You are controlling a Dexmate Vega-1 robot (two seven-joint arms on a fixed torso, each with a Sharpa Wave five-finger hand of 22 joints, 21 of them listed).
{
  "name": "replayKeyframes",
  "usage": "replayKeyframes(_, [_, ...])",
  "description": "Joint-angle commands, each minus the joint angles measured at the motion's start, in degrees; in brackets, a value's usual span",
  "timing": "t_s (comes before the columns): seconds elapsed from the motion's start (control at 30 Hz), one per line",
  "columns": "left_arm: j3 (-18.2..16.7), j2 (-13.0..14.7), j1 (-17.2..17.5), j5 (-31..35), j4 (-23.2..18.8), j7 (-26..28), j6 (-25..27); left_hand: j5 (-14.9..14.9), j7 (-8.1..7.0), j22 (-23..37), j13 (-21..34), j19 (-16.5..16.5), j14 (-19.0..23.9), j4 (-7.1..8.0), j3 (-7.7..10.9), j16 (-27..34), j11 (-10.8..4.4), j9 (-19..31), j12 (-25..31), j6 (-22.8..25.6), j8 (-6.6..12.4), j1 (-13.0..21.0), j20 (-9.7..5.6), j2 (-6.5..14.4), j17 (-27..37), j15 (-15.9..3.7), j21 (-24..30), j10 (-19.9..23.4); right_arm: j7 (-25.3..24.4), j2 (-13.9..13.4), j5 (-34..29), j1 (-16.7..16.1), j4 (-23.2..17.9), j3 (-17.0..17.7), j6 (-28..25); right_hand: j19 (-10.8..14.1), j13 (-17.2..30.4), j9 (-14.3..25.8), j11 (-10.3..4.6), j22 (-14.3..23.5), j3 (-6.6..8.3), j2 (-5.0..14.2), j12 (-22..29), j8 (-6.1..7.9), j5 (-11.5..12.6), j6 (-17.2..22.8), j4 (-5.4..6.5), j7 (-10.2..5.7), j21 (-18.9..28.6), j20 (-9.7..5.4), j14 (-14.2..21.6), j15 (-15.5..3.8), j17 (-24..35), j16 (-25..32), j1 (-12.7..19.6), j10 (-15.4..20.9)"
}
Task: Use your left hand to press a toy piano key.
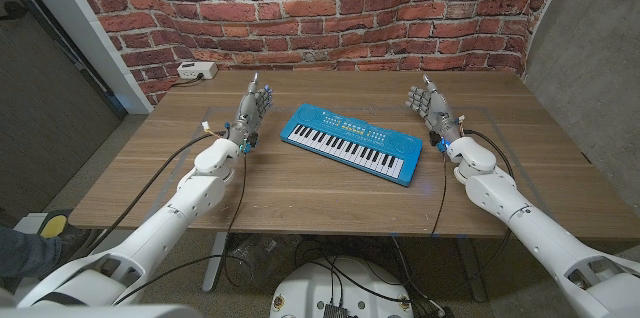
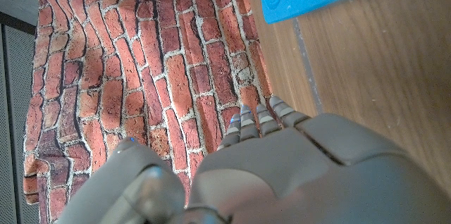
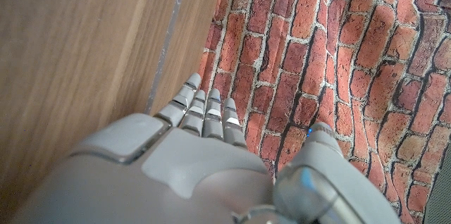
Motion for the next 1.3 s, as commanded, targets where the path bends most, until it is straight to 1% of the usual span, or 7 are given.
replayKeyframes(0.03, [-0.9, 1.6, 1.7, -0.6, -3.4, 0.5, 1.1, 0.3, 0.37, 0.3, 0.2, -0.2, 0.2, 0.34, -0.05, 0.4, -0.01, 0.1, 0.3, 0.1, 0.39, 0.3, -0.79, 0.0, 0.2, 0.64, 0.3, 0.6, -1.5, -1.0, 0.0, -2.0, -2.9, 0.7, 0.0, 0.4, 0.3, 0.2, -0.03, 0.3, 0.34, 0.05, 0.2, 0.36, 0.3, 0.5, -0.23, 0.65, 0.3, 0.10, 0.2, 0.48, 0.3, 0.3, 0.6, 0.4])
replayKeyframes(0.47, [-2.2, 5.8, 5.3, 0.0, -9.8, 1.9, 2.6, 0.3, 0.28, 0.3, 0.2, 0.2, 0.8, 0.22, -0.02, 0.5, -0.12, 0.2, 0.5, 0.7, 0.56, 0.7, -0.43, 0.4, 0.2, 0.60, 0.3, 1.5, -4.0, -1.3, -2.4, -3.6, -4.6, 0.9, 2.1, 0.6, 0.3, 0.2, 0.08, 0.3, 0.27, 0.07, 0.3, 0.41, 0.3, 0.5, -0.29, 0.54, 0.0, 0.20, 0.5, 0.53, 0.3, 0.3, 0.5, 0.7])
replayKeyframes(0.63, [-2.2, 7.2, 6.7, 1.1, -11.5, 0.9, 0.9, 0.1, -0.15, 0.3, 0.2, 3.1, 3.5, 0.00, -0.06, 1.2, -0.31, 0.2, 1.1, 3.4, 1.26, 1.4, 0.59, 1.1, 0.2, 0.45, 0.9, 3.7, -6.2, 0.1, -5.6, -3.9, -4.0, 0.8, 6.8, 3.5, 0.3, 0.2, -0.51, 0.3, 0.21, 0.22, 1.0, 0.86, 0.3, 1.7, -0.43, 0.13, 0.5, -0.90, 2.6, -0.46, 0.3, 0.9, 0.4, 2.4])
replayKeyframes(0.77, [-2.1, 7.1, 8.0, 2.4, -12.1, 0.5, -2.3, 0.0, -0.66, 0.3, 0.3, 4.5, 5.2, -0.16, -0.19, 1.4, 0.02, 0.2, 1.5, 5.9, 1.86, 1.8, 0.84, 1.3, 0.2, 0.45, 1.0, 5.6, -6.8, -0.7, -7.0, -4.5, -5.3, 0.7, 7.0, 4.5, 0.3, 0.2, -0.79, 0.3, 0.22, 0.26, 1.3, 1.05, 0.3, 2.4, -0.59, -0.23, 0.5, -1.25, 3.6, -1.02, 0.3, 1.0, 0.6, 3.2])
replayKeyframes(0.93, [-1.9, 6.3, 8.4, 3.7, -11.3, -0.8, -6.9, -0.1, -0.30, 0.2, 0.3, 5.1, 6.5, -0.31, -0.40, 1.5, -0.28, 0.2, 1.7, 7.9, 2.24, 2.1, 1.02, 1.4, 0.2, 0.07, 0.9, 7.0, -5.9, -1.6, -6.2, -5.0, -6.4, 0.9, 5.9, 4.4, 0.3, 0.2, -0.85, 0.3, 0.21, 0.27, 1.2, 1.03, 0.3, 2.4, -0.63, -0.27, 0.4, -1.17, 3.6, -0.96, 0.3, 1.0, 0.6, 3.3])
replayKeyframes(1.1, [-1.6, 6.1, 9.2, 5.4, -11.7, -0.1, -8.7, -0.2, -0.51, 0.2, 0.3, 5.5, 7.0, -0.39, -0.51, 1.5, -0.30, 0.2, 1.8, 8.8, 2.41, 2.2, 1.19, 1.4, 0.2, 0.10, 0.8, 7.6, -6.2, -2.1, -6.1, -5.9, -7.3, 1.2, 5.6, 4.3, 0.3, 0.3, -0.63, 0.3, 0.13, 0.33, 1.2, 1.88, 0.2, 4.9, -0.68, -0.64, -0.1, -0.97, 3.6, -0.83, 0.3, 0.7, 0.5, 3.3])
replayKeyframes(1.3, [-1.8, 5.8, 10.5, 7.4, -12.1, 1.7, -11.0, -0.2, -0.71, 0.2, 0.3, 5.5, 7.3, -0.48, -0.61, 1.4, -0.42, 0.2, 1.8, 9.8, 2.60, 2.4, 1.22, 1.4, 0.2, -0.08, 0.6, 8.0, -7.4, -2.7, -6.8, -6.9, -8.5, 1.6, 5.2, 4.2, 0.4, 0.4, -0.55, 0.3, 0.12, 0.39, 1.1, 1.38, 0.3, 4.0, -0.74, -0.90, -0.4, -0.79, 3.4, -0.72, 0.3, 0.5, 0.5, 3.3])
